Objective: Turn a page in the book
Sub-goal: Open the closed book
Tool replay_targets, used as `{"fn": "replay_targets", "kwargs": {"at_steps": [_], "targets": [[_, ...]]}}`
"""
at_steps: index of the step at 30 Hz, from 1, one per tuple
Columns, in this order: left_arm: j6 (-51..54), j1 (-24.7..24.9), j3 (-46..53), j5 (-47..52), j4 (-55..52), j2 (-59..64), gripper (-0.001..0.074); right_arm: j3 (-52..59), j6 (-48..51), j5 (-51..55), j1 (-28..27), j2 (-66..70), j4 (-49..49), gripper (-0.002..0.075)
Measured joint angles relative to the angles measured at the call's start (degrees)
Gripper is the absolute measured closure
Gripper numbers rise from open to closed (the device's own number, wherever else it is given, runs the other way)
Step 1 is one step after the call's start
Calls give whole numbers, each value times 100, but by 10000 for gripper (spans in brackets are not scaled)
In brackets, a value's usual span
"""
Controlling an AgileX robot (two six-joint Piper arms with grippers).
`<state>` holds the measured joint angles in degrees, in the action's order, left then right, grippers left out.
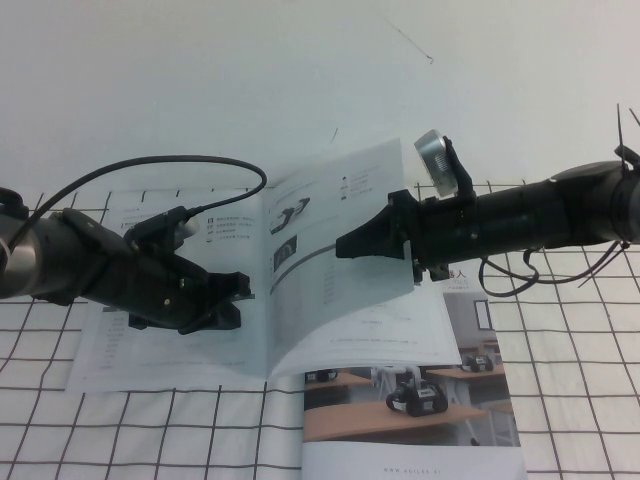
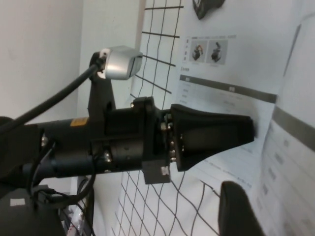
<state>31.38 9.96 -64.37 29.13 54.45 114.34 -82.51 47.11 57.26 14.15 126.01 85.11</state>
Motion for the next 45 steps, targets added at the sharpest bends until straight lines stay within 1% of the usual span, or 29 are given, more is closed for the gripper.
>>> {"fn": "replay_targets", "kwargs": {"at_steps": [10, 18, 23, 25, 34, 45], "targets": [[0, 0, 0, -11, 0, 0, 738, 0, 168, 207, 160, 0, 408, 421], [131, 0, -14, -11, 88, 0, 738, 8, 281, 206, 170, -196, 579, 421], [205, 0, -14, -22, 173, 10, 738, -184, 292, 206, 195, -255, 718, 421], [218, 0, -14, -22, 184, 10, 738, -278, 292, 180, 245, -255, 745, 421], [676, 0, -14, -44, 674, 65, 738, -737, 292, -357, 806, -255, 829, 421], [732, -63, 8, -76, 986, 63, 738, -735, 292, -558, 967, -255, 829, 421]]}}
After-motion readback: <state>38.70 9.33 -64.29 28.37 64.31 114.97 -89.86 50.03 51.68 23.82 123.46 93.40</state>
